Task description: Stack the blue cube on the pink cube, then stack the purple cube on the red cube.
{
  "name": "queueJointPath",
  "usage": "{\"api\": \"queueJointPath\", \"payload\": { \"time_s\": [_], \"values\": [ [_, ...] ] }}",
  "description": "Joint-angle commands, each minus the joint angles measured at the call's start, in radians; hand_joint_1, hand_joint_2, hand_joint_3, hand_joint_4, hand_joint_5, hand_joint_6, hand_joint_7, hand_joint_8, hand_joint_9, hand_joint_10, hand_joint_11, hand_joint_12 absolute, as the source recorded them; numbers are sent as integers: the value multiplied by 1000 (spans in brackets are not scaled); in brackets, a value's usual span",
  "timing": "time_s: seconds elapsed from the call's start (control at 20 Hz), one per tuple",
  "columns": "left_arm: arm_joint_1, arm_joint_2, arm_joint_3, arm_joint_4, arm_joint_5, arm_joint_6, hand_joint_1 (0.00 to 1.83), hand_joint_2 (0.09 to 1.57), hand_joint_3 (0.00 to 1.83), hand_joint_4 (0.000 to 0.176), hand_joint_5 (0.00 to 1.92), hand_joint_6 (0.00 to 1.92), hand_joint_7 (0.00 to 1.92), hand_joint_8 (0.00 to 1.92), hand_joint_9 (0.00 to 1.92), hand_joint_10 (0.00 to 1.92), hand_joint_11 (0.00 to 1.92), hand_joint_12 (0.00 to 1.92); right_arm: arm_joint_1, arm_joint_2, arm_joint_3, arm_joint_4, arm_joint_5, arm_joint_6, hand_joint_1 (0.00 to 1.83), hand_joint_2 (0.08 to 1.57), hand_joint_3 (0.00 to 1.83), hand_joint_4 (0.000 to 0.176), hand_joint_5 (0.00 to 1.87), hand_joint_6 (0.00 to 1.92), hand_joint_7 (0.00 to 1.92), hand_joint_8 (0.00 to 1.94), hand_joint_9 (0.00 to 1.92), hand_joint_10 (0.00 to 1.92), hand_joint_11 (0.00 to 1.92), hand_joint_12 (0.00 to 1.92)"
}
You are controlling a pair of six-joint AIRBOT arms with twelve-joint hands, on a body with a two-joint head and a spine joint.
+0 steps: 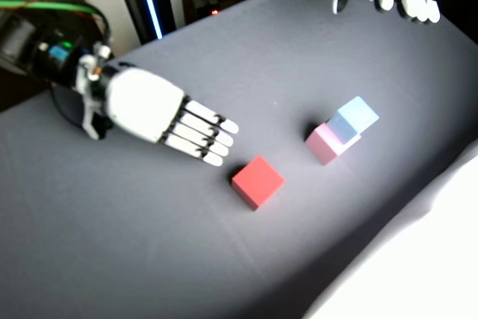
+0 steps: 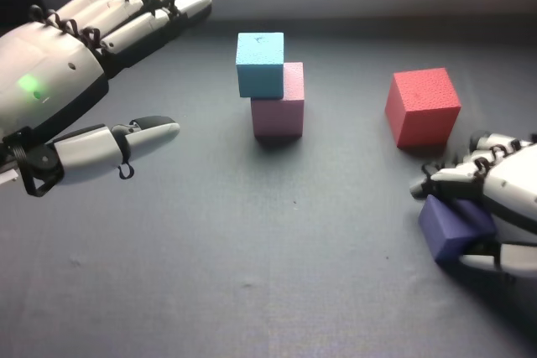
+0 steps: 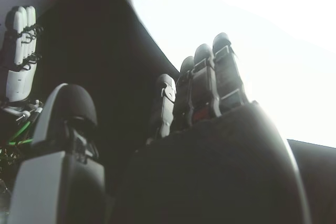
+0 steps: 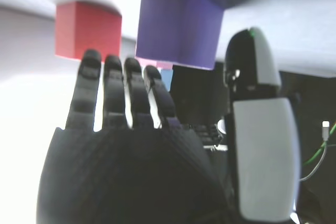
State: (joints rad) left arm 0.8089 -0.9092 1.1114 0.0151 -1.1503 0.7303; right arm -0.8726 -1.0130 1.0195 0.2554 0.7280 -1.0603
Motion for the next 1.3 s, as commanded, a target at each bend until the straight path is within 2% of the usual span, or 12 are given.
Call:
{"api": "queueJointPath", "payload": {
  "time_s": [0.0, 0.05, 0.15, 0.25, 0.45, 0.6, 0.7, 0.85, 1.0, 1.05, 1.1, 1.25],
  "values": [
    [-5, 6, -1, -23, -130, -7, 520, 1345, 5, 148, 0, 0, 0, 0, 0, 0, 0, 0, 16, -3, 7, -8, 60, -20, 1212, 1235, 3, 0, 698, 1102, 816, 1476, 897, 1510, 829, 1871],
    [-2, 6, -2, -22, -133, -8, 449, 1355, 6, 139, 0, 0, 0, 0, 0, 0, 0, 0, 34, -9, 9, 14, 40, -69, 1201, 1273, 5, 0, 682, 1169, 739, 1685, 879, 1786, 917, 1916],
    [4, 7, -3, -22, -137, -11, 406, 1358, 5, 161, 0, 0, 0, 0, 0, 0, 0, 0, 59, -12, 12, 19, 27, -109, 1189, 1293, 3, 0, 647, 1219, 714, 1717, 817, 1804, 877, 1921],
    [9, 9, -3, -22, -140, -15, 427, 1356, 2, 160, 0, 0, 0, 0, 0, 0, 0, 0, 81, -11, 16, 17, 33, -111, 1180, 1303, 1, 0, 582, 1356, 743, 1641, 798, 1626, 802, 1877],
    [21, 9, -4, -22, -148, -23, 487, 1342, 0, 110, 0, 0, 0, 0, 0, 0, 0, 0, 136, 10, 17, -2, 73, -111, 1157, 1341, 2, 0, 536, 1350, 684, 1783, 921, 1912, 973, 1920],
    [31, 9, -4, -22, -142, -26, 517, 1343, 0, 101, 0, 0, 0, 0, 0, 0, 0, 0, 191, 13, 40, -2, 82, -111, 1172, 1317, 0, 0, 558, 1330, 728, 1691, 837, 1739, 871, 1921],
    [36, 9, -3, -19, -134, -32, 550, 1351, 0, 63, 0, 0, 0, 0, 0, 0, 0, 0, 227, 13, 57, -1, 82, -113, 1150, 1316, 0, 0, 570, 1423, 713, 1635, 689, 1559, 661, 1889],
    [36, 2, 2, -11, -128, -40, 574, 1342, 0, 59, 0, 0, 0, 0, 0, 0, 0, 0, 283, 11, 78, 17, 82, -147, 1156, 1290, 0, 0, 565, 1491, 791, 1439, 806, 1265, 725, 1696],
    [36, -6, 8, -6, -123, -46, 536, 1347, 1, 41, 0, 0, 0, 0, 0, 0, 0, 0, 333, -6, 123, 30, 57, -147, 1179, 1283, 0, 0, 621, 1331, 765, 1569, 769, 1505, 700, 1898],
    [36, -8, 9, -3, -121, -47, 529, 1351, 2, 42, 0, 0, 0, 0, 0, 0, 0, 0, 354, -17, 142, 39, 46, -158, 1092, 1288, 1, 0, 656, 1418, 849, 1701, 961, 1829, 1009, 1916],
    [34, -8, 12, 1, -115, -50, 527, 1353, 3, 40, 0, 0, 0, 0, 0, 0, 0, 0, 372, -26, 150, 57, 37, -188, 1070, 1293, 2, 0, 656, 1446, 879, 1738, 1033, 1903, 1118, 1920],
    [29, -21, 23, 15, -108, -64, 517, 1340, 0, 27, 0, 0, 0, 0, 0, 0, 0, 0, 432, -59, 179, 118, -11, -317, 1150, 1300, 0, 0, 626, 1477, 712, 1551, 953, 1801, 1039, 1921]
  ]
}}
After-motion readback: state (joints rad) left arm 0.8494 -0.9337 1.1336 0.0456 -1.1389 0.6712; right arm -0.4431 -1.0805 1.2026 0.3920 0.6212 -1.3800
